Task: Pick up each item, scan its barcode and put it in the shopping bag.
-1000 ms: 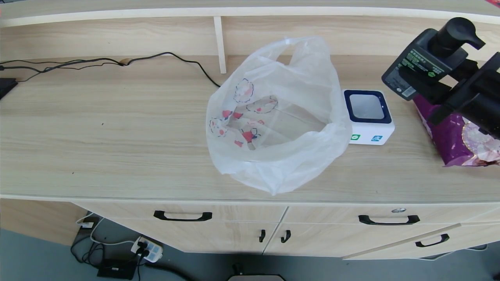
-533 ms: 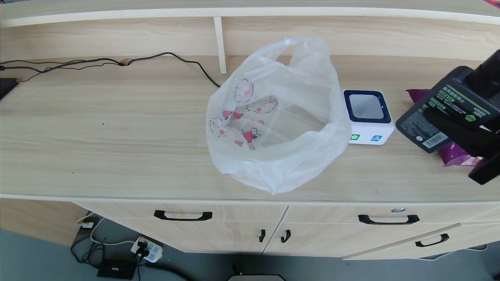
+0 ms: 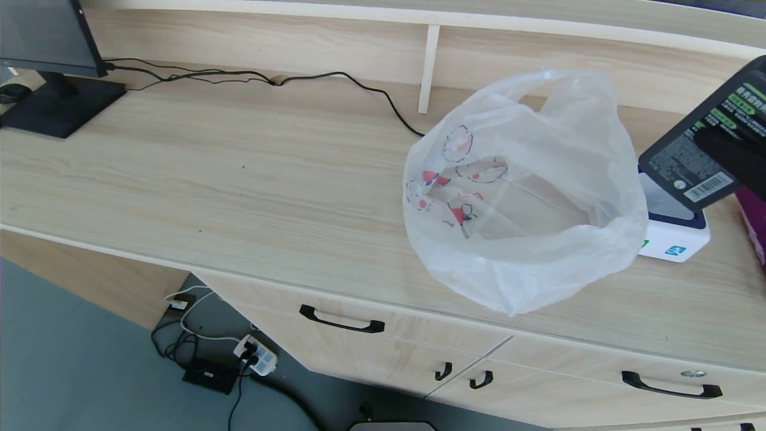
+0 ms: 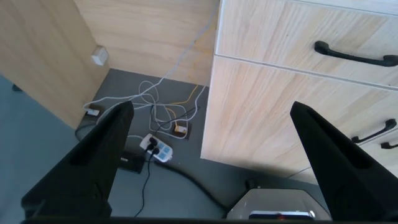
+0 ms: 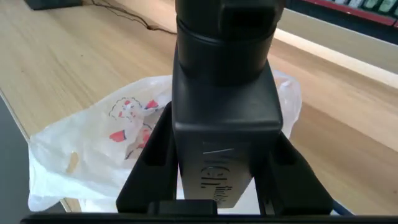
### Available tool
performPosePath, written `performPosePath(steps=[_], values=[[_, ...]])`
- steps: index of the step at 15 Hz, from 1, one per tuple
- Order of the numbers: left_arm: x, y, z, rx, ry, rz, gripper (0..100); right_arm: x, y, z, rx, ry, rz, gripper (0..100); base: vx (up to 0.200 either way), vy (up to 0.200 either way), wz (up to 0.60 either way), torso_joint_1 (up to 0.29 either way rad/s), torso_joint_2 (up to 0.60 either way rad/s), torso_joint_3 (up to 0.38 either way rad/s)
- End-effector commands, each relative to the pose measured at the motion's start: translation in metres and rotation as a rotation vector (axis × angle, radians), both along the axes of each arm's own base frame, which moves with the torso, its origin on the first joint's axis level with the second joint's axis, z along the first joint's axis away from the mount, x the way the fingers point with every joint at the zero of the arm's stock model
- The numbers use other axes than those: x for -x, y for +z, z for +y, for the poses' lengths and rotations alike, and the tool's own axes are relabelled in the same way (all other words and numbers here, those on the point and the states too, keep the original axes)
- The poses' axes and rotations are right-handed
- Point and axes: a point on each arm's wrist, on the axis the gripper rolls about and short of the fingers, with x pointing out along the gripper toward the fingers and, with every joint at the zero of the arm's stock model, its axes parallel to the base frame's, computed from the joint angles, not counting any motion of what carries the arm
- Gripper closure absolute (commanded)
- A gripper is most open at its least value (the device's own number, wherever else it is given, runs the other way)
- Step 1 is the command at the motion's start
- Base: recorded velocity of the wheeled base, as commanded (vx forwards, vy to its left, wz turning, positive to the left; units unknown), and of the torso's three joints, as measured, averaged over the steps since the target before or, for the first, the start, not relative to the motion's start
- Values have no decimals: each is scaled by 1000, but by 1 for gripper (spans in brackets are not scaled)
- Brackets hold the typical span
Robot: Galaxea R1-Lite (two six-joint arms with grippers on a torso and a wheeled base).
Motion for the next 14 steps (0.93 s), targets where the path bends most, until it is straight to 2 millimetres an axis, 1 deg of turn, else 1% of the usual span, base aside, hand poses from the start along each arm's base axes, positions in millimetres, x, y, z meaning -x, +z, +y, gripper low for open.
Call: performPosePath(steps=[1, 2, 3, 4, 5, 6, 8, 9, 10, 11, 13, 14], values=[[0, 0, 0, 1, 0, 2, 0, -11, 18, 1, -47, -31, -24, 100, 0, 0, 600, -12, 2, 2], [0, 0, 0, 6, 0, 2, 0, -17, 26, 2, -64, -27, -36, 100, 0, 0, 600, -7, 2, 7], [0, 0, 0, 7, 0, 2, 0, -18, 26, 3, -71, -20, -28, 100, 0, 0, 0, 0, 0, 0], [0, 0, 0, 6, 0, 2, 0, -20, 22, 7, -83, 10, 3, 100, 0, 0, 0, 0, 0, 0], [0, 0, 0, 7, 0, 2, 0, -21, 18, 18, -134, 84, 59, 100, 0, 0, 0, 0, 0, 0], [0, 0, 0, 7, 0, 2, 0, -25, 12, 25, -180, 119, 120, 100, 0, 0, 0, 0, 0, 0], [0, 0, 0, 7, 0, 2, 0, -31, 1, 31, -294, 123, 237, 100, 0, 0, 0, 0, 0, 0], [0, 0, 0, 7, 0, 2, 0, -38, -1, 33, -343, 122, 280, 100, 0, 0, 0, 0, 0, 0], [0, 0, 0, 7, 0, 2, 0, -48, -1, 38, -363, 131, 306, 100, 0, 0, 0, 0, 0, 0], [0, 0, 0, 7, 0, 2, 0, -56, -3, 48, -370, 158, 339, 100, 0, 0, 0, 0, 0, 0], [0, 0, 0, 7, 0, 2, 0, -61, -16, 58, -423, 170, 431, 100, 0, 0, 0, 0, 0, 0], [0, 0, 0, 7, 0, 2, 0, -63, -17, 60, -447, 172, 449, 100, 0, 0, 0, 0, 0, 0]])
